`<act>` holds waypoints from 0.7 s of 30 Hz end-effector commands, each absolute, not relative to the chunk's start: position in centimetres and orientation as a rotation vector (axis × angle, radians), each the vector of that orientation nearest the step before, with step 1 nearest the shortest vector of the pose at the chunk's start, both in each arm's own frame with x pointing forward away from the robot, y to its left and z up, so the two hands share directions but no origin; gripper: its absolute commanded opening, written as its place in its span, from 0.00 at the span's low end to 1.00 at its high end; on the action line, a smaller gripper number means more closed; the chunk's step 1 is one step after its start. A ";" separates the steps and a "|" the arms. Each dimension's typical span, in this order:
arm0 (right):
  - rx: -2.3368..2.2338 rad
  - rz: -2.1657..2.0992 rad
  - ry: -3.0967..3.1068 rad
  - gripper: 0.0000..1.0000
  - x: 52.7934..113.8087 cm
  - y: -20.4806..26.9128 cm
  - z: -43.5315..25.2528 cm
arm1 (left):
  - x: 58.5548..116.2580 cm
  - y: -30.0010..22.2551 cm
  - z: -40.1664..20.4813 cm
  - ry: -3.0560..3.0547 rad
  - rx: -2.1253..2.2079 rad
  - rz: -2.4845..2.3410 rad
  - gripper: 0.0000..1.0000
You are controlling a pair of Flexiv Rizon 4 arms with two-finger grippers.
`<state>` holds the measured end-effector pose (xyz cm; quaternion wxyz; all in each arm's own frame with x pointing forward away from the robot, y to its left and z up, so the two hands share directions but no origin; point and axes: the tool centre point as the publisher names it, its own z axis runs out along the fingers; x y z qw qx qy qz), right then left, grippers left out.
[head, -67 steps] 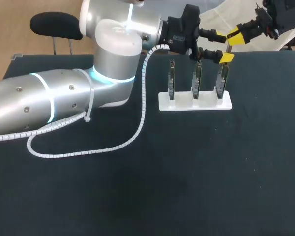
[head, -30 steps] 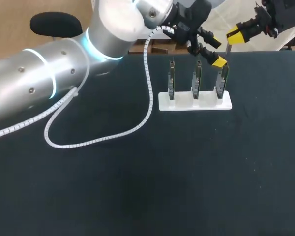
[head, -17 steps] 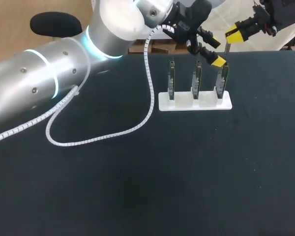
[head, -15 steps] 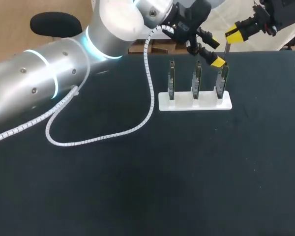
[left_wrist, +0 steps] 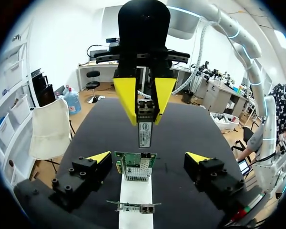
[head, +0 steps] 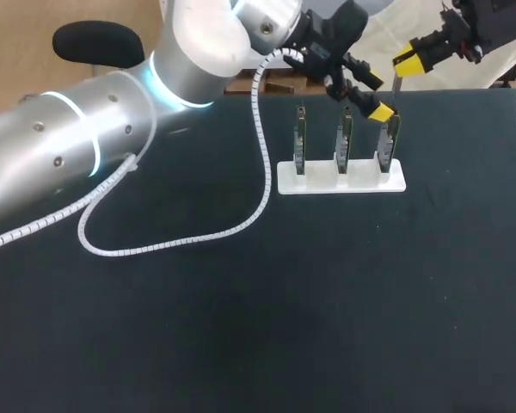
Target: Pick up the optical module with the left hand, and insert it into the network port with the right hand.
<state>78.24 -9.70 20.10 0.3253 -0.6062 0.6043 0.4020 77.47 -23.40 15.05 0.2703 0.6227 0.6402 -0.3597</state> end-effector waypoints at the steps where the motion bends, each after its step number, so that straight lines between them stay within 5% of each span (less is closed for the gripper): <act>1: -1.592 1.060 1.581 0.00 78.5 -9.7 20.0 | 77.1 -23.5 15.1 1.727 1.676 -0.964 1.00; 21: -1.599 1.062 1.574 0.00 78.3 -9.8 19.9 | 76.6 -23.4 15.0 1.697 1.644 -0.989 1.00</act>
